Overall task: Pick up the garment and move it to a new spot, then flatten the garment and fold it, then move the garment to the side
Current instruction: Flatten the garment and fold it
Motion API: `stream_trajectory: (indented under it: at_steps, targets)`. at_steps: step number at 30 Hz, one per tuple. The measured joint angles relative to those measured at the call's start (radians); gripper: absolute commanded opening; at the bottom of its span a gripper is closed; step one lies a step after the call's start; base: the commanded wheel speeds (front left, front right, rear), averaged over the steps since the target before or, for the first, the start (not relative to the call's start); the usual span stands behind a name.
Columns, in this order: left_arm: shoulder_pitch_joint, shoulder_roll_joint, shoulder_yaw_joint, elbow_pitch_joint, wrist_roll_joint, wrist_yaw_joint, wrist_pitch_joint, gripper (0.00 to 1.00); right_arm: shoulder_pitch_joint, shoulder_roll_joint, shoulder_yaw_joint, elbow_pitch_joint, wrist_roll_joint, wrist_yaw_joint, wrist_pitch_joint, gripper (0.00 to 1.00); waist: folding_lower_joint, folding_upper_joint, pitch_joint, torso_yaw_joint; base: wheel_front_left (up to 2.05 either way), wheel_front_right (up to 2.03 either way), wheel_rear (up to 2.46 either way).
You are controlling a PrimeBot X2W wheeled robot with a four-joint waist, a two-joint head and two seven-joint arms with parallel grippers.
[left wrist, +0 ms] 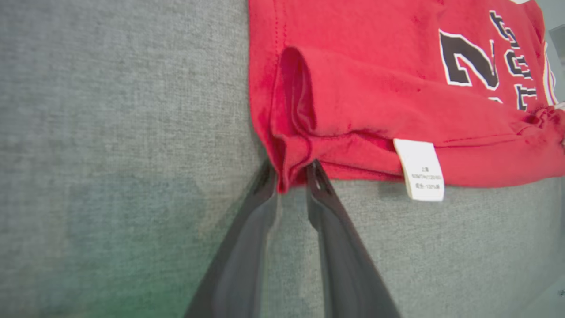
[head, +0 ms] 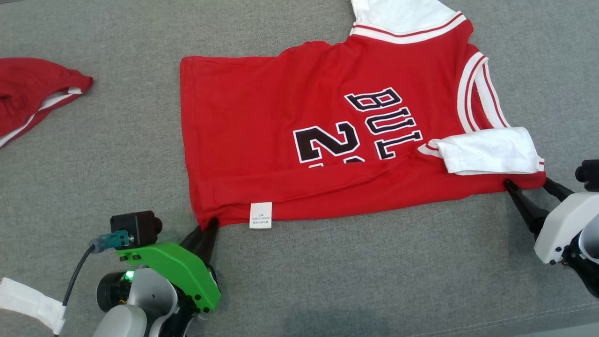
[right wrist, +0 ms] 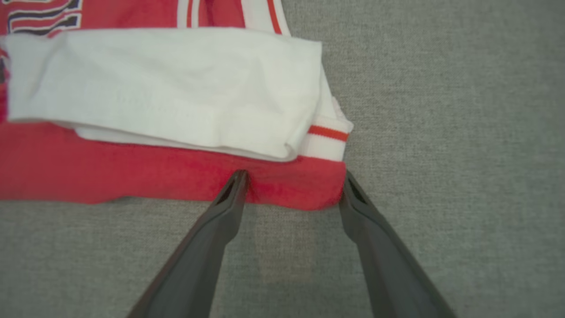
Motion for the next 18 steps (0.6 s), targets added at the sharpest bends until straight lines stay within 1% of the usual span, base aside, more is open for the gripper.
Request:
stream_trajectory:
  at_steps: [1, 2, 3, 4, 9, 12, 15, 18]
  targets:
    - [0.000, -0.001, -0.001, 0.002, -0.002, -0.001, 0.000, 0.00, 0.000, -0.001, 0.001, 0.000, 0.005, 0.000, 0.000, 0.67, 0.0000, 0.0000, 0.001, 0.000, 0.00, 0.00, 0.00]
    - [-0.001, -0.003, -0.002, 0.004, -0.005, -0.004, 0.000, 0.00, 0.000, -0.002, 0.002, 0.000, 0.010, 0.000, 0.000, 0.36, 0.0000, 0.0000, 0.002, -0.001, 0.00, 0.00, 0.00]
    - [-0.003, -0.003, -0.003, 0.005, -0.005, -0.007, 0.002, 0.00, -0.001, -0.003, 0.004, 0.000, 0.014, 0.000, 0.001, 0.17, 0.0000, 0.0000, 0.002, -0.001, 0.00, 0.00, 0.00]
    - [-0.003, -0.003, -0.001, 0.006, -0.010, -0.008, 0.001, 0.00, -0.001, -0.004, 0.006, 0.000, 0.019, 0.000, 0.002, 0.00, 0.0000, 0.0000, 0.002, -0.002, 0.00, 0.00, 0.00]
    - [-0.005, -0.006, 0.003, 0.007, -0.027, -0.017, 0.005, 0.00, -0.010, -0.009, 0.025, -0.005, 0.069, 0.000, 0.006, 0.00, 0.0000, 0.0000, 0.000, -0.003, 0.00, 0.00, 0.00]
    - [-0.005, -0.004, 0.011, -0.006, -0.042, -0.024, 0.014, 0.00, -0.017, -0.028, 0.035, -0.017, 0.104, 0.000, 0.016, 0.00, 0.0000, 0.0000, -0.011, -0.003, 0.00, 0.00, 0.00]
    - [-0.004, 0.014, 0.020, -0.052, -0.067, -0.027, 0.038, 0.00, -0.029, -0.070, 0.030, -0.050, 0.158, 0.000, 0.039, 0.00, 0.0000, 0.0000, -0.029, -0.004, 0.00, 0.00, 0.00]
    - [0.002, 0.041, 0.037, -0.122, -0.088, -0.034, 0.068, 0.00, -0.033, -0.123, 0.019, -0.094, 0.224, 0.000, 0.091, 0.00, 0.0000, 0.0000, -0.053, -0.004, 0.00, 0.00, 0.00]
